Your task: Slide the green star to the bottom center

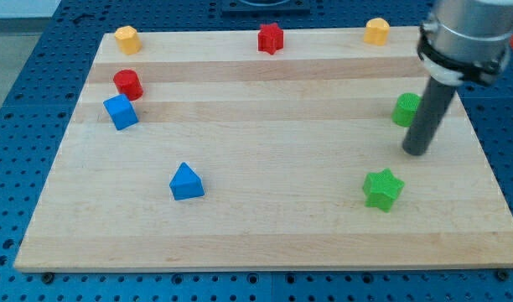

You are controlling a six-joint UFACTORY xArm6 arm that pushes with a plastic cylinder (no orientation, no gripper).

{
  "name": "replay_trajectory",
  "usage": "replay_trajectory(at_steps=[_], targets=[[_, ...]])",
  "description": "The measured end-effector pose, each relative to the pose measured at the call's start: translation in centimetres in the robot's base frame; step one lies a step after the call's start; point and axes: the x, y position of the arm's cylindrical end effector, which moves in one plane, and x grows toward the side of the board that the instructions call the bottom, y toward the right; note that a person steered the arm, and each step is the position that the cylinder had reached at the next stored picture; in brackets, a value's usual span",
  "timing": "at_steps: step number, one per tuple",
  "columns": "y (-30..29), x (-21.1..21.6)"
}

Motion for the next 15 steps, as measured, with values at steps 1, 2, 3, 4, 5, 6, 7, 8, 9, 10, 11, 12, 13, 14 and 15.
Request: replay_trajectory(at_steps=[1, 2, 3, 4, 5, 6, 7, 8, 9, 10, 11, 12, 13, 14, 15], targets=[[3.8, 1.4], [5.0, 4.6], [4.8, 7.0], [2.0, 7.3], [-0.3, 7.0], [-3.2, 7.0], [-3.3, 6.4], [-3.5, 4.6], [-5.2, 4.4], [-9.2, 5.0], [-13.3, 6.2], [-14.7, 6.5], [-13.8, 5.7], [-14.3, 4.4], [-17.7, 5.5]])
